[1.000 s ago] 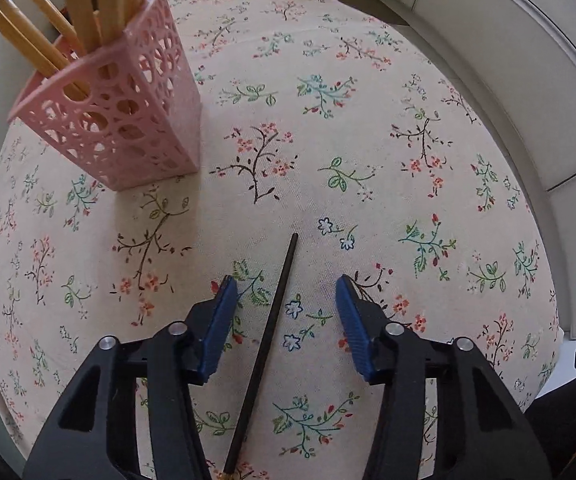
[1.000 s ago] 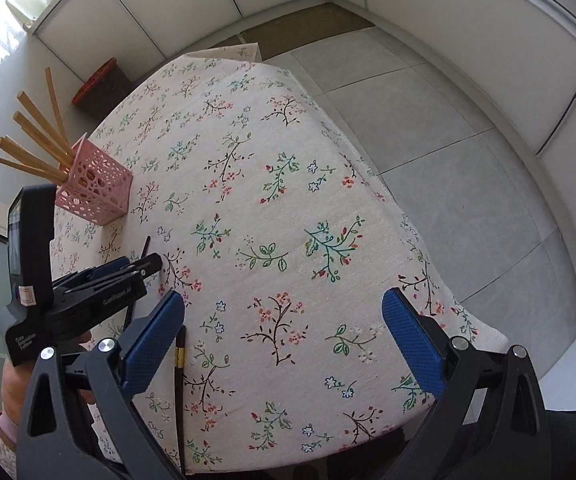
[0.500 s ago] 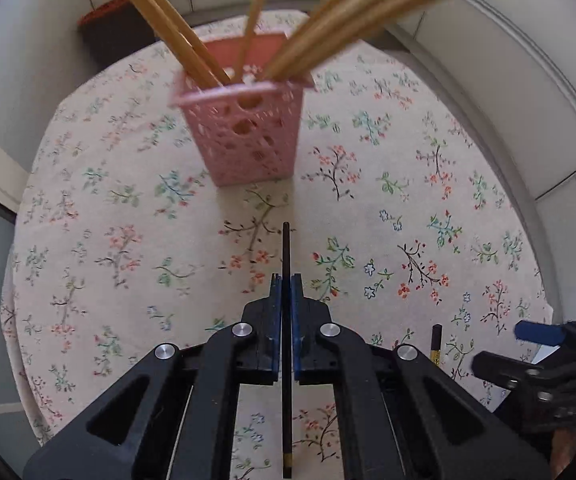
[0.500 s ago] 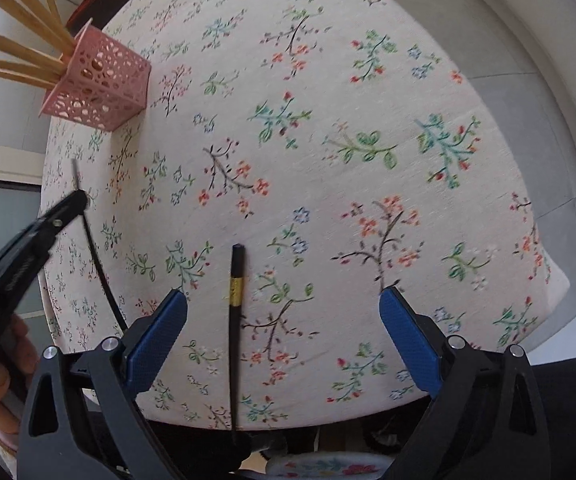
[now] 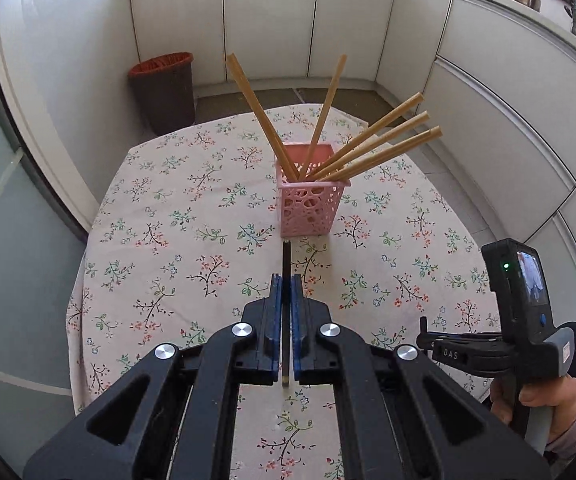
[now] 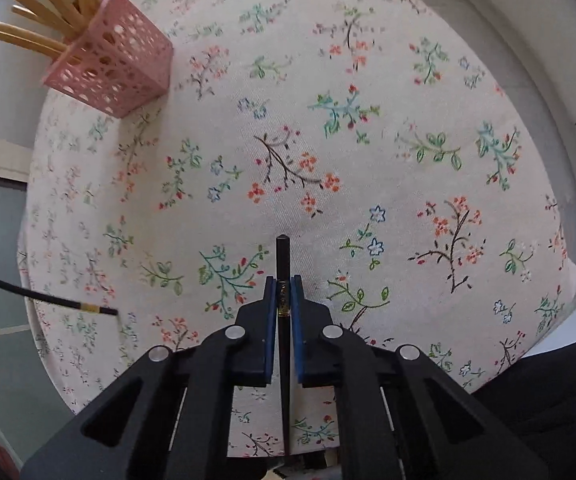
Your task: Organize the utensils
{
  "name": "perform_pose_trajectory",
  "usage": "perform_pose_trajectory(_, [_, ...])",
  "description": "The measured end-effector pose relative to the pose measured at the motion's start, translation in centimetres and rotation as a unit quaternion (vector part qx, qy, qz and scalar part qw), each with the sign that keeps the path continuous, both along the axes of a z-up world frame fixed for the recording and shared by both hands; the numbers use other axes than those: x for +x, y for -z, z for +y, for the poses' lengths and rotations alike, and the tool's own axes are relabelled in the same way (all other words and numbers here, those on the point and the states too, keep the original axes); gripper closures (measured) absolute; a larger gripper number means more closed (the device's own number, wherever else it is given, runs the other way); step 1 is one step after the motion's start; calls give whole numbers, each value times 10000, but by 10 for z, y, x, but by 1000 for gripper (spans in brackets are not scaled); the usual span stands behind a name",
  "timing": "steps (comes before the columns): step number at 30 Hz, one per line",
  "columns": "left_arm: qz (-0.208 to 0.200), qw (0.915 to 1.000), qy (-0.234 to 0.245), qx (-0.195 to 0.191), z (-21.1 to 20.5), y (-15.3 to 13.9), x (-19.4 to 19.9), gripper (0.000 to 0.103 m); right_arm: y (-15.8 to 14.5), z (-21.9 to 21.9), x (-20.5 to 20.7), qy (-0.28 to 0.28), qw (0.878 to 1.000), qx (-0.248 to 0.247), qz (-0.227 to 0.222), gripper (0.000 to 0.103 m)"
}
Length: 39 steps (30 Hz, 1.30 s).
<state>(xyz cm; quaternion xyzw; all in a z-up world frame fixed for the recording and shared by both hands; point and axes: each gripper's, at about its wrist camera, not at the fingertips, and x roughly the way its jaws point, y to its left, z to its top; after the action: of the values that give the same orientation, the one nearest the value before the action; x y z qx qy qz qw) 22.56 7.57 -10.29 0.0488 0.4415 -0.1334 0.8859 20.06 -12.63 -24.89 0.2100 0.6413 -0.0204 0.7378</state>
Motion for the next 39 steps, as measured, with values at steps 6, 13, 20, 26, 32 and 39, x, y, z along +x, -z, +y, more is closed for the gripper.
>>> perform_pose_trajectory(6, [-287, 9993, -52, -253, 10, -28, -14, 100, -81, -4, -23, -436, 9886, 67, -1442, 96])
perform_pose_trajectory(13, [-638, 9974, -110, -321, 11, -64, -19, 100, -170, -10, -34, -689, 9628, 140, -2609, 96])
perform_pose_trajectory(20, [-973, 9945, -120, -380, 6, -103, -16, 100, -266, -3, -31, -886, 9257, 266, -3667, 96])
perform_pose_trajectory(26, [-1324, 9896, -181, -526, -2, -135, 2, 100, -309, 3, 2, -855, 9024, -7, -4224, 96])
perform_pose_trajectory(32, [-1478, 9862, -228, -706, -16, -145, 36, 100, -303, 5, 54, -784, 9030, -201, -4220, 96])
perform_pose_trajectory(39, [-1347, 9880, -189, -726, -35, -126, 77, 100, -268, 7, 96, -867, 9095, -365, -4050, 96])
